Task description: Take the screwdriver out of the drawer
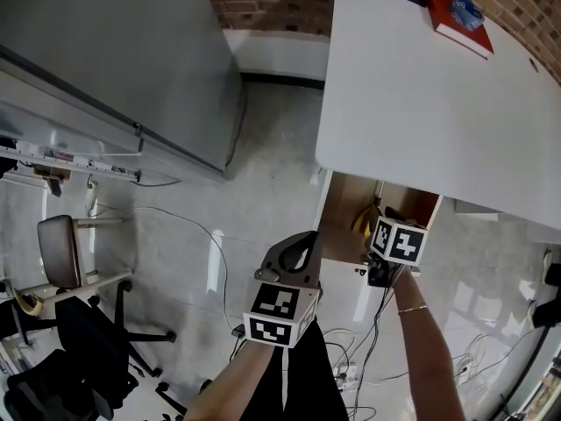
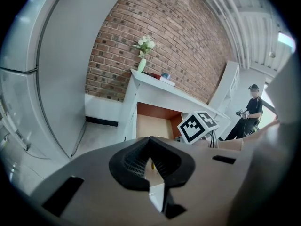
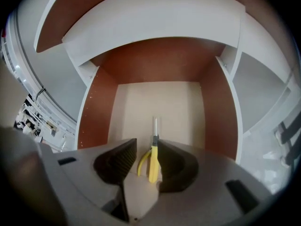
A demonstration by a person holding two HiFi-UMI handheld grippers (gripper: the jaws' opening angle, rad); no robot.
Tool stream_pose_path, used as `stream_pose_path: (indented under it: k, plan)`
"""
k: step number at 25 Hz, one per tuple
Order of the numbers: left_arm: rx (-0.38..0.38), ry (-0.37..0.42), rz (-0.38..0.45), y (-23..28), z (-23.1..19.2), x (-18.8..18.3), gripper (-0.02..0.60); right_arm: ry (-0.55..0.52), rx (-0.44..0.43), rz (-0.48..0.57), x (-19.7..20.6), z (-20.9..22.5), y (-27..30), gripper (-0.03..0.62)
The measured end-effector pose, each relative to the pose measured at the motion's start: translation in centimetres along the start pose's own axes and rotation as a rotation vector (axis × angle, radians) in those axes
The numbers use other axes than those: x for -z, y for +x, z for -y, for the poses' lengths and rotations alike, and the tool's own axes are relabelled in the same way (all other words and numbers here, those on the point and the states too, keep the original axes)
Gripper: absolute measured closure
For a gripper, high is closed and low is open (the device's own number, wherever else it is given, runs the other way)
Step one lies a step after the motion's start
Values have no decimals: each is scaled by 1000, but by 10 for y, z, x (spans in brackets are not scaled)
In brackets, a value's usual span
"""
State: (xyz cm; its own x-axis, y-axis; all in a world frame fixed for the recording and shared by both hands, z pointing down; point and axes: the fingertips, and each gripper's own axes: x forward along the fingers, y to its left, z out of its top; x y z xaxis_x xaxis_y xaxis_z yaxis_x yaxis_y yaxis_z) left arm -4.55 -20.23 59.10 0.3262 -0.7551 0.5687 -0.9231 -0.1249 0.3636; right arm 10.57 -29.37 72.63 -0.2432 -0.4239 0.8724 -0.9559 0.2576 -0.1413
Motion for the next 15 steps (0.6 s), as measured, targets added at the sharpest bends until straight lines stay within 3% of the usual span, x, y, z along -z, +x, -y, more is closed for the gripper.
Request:
stream_pose_path:
  k: [15]
  plan:
    - [-43,-36,5,5,-13,2,589,-36,39,-89,10,18,40,471]
